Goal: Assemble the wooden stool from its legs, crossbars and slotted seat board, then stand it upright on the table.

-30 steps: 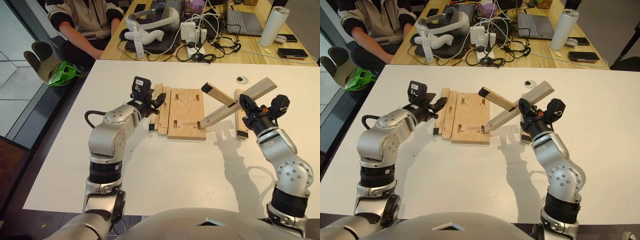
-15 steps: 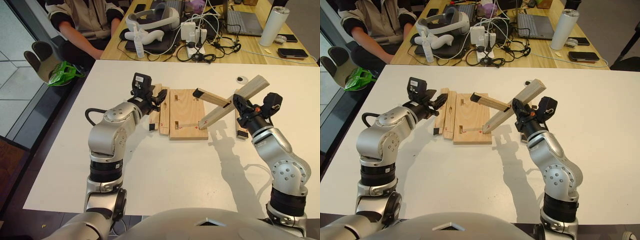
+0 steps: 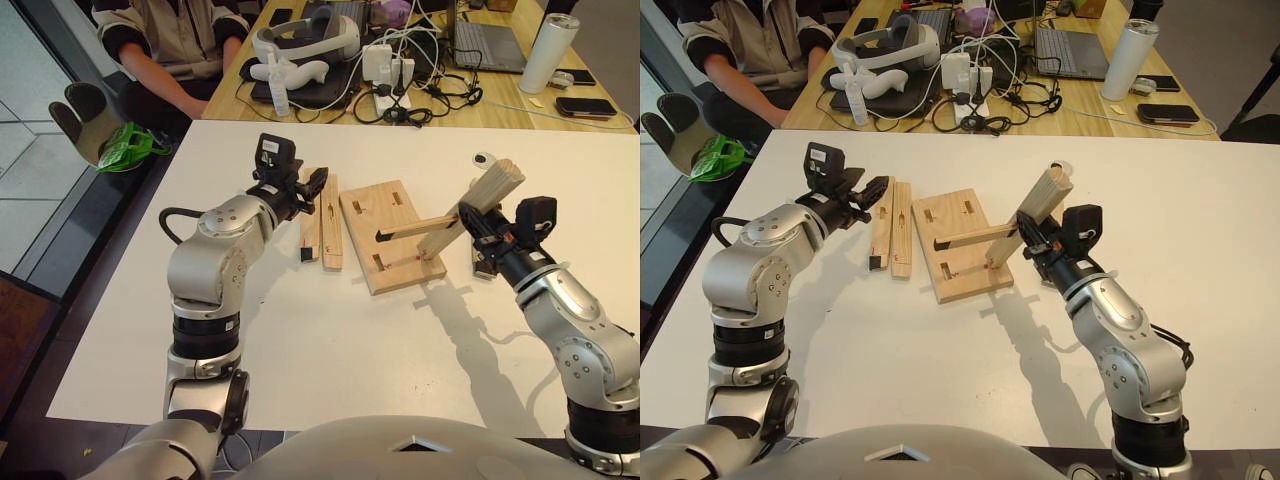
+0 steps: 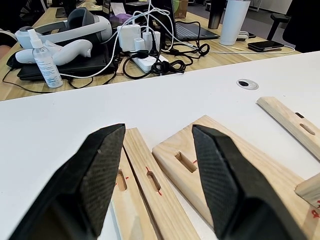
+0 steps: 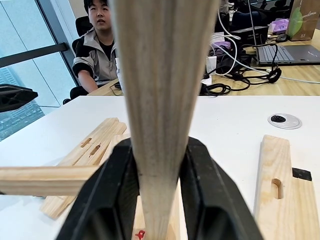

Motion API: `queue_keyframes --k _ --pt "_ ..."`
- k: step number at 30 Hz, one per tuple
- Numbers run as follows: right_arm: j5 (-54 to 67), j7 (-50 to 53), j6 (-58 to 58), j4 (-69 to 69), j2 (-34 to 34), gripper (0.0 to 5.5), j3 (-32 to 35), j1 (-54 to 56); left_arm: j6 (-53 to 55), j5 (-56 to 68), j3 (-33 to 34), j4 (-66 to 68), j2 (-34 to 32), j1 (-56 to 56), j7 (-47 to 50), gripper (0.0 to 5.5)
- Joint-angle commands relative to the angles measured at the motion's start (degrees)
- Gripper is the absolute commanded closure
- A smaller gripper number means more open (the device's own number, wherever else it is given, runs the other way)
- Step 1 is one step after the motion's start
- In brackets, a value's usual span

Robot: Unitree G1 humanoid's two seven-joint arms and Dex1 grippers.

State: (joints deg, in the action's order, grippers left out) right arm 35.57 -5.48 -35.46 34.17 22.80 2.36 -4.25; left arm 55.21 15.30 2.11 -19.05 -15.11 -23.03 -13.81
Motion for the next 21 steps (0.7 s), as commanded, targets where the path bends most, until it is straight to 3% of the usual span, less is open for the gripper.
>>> queue_keyframes --k 1,8,15,21 --pt "-4.2 -0.3 -2.7 -1.3 1.3 4.51 -2.5 -2.5 0.0 -0.3 -0.1 0.8 -1.8 -1.7 -0.6 3.03" --pt "-11.1 5.0 -4.9 -2.2 -0.6 4.51 -5.1 0.7 0.9 -0.1 -1.4 2.3 -3.7 -3.6 -2.5 3.03" --pt "-18.7 9.7 -8.8 0.4 -1.6 4.5 -12.0 2.1 2.0 0.2 -3.1 3.0 -4.0 -5.7 -4.1 3.03" --pt "-18.4 11.1 -9.9 -1.0 -5.0 4.5 -10.0 2.0 2.5 0.1 -3.4 2.8 -3.7 -6.0 -4.4 3.03"
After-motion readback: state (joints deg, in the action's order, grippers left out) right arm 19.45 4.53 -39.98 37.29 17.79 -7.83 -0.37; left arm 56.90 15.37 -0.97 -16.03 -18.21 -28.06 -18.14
